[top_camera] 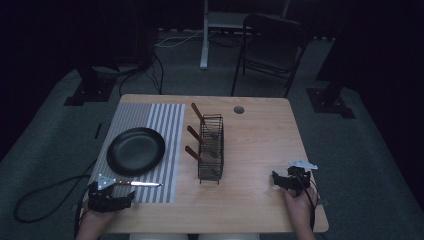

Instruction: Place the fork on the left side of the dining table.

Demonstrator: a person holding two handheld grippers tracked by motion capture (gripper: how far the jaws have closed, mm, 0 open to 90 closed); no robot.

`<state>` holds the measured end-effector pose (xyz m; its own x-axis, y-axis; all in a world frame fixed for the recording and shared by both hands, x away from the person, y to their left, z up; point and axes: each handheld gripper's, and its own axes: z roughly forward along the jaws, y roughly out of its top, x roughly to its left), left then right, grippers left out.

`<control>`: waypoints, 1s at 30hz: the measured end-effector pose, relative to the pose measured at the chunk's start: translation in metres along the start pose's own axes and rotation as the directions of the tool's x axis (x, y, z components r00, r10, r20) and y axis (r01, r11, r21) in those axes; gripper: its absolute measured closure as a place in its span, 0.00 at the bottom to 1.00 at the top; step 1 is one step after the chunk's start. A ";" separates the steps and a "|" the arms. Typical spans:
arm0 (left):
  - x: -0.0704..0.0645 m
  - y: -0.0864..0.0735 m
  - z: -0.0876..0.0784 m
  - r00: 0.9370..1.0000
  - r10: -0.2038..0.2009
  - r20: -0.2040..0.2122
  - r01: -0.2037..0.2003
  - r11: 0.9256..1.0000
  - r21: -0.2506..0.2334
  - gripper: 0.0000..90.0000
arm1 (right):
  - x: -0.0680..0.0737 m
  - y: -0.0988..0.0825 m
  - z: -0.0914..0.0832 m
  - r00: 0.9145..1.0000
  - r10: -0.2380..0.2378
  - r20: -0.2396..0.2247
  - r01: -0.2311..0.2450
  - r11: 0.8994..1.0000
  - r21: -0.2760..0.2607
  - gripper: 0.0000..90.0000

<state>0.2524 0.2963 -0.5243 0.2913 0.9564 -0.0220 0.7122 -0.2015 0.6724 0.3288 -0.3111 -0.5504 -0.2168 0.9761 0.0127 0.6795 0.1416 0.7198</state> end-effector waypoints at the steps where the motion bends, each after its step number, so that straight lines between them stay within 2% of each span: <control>1: -0.001 0.003 0.000 1.000 0.003 0.010 -0.003 1.000 -0.004 0.05 | 0.000 0.000 0.000 1.000 0.000 0.000 0.000 1.000 0.000 0.13; 11: -0.015 0.030 -0.003 0.995 0.011 0.098 -0.009 1.000 -0.029 0.05 | 0.000 0.000 0.000 1.000 -0.002 0.000 0.002 1.000 0.000 0.13; 16: -0.021 0.043 -0.002 0.994 0.023 0.109 -0.018 0.999 -0.049 0.05 | 0.000 0.000 0.000 1.000 -0.001 0.000 0.001 1.000 0.000 0.13; 19: -0.028 0.056 -0.001 0.991 0.047 0.123 -0.040 0.998 -0.057 0.05 | 0.000 0.000 0.000 1.000 -0.002 0.000 0.002 1.000 -0.001 0.13; 23: -0.037 0.068 0.001 0.990 0.078 0.120 -0.070 0.995 -0.072 0.05 | 0.000 0.000 0.000 1.000 -0.002 0.000 0.002 1.000 -0.001 0.13; 24: -0.039 0.073 0.002 0.987 0.089 0.133 -0.080 0.994 -0.073 0.05 | 0.000 0.000 0.000 1.000 -0.003 0.000 0.003 1.000 -0.001 0.13; 30: -0.046 0.087 0.007 0.983 0.096 0.155 -0.082 0.992 -0.095 0.05 | 0.000 0.000 0.000 1.000 -0.003 0.000 0.003 1.000 -0.001 0.13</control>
<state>0.3059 0.2335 -0.4698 0.4539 0.8882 -0.0713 0.6221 -0.2586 0.7390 0.3289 -0.3114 -0.5506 -0.2187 0.9757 0.0105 0.6782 0.1442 0.7205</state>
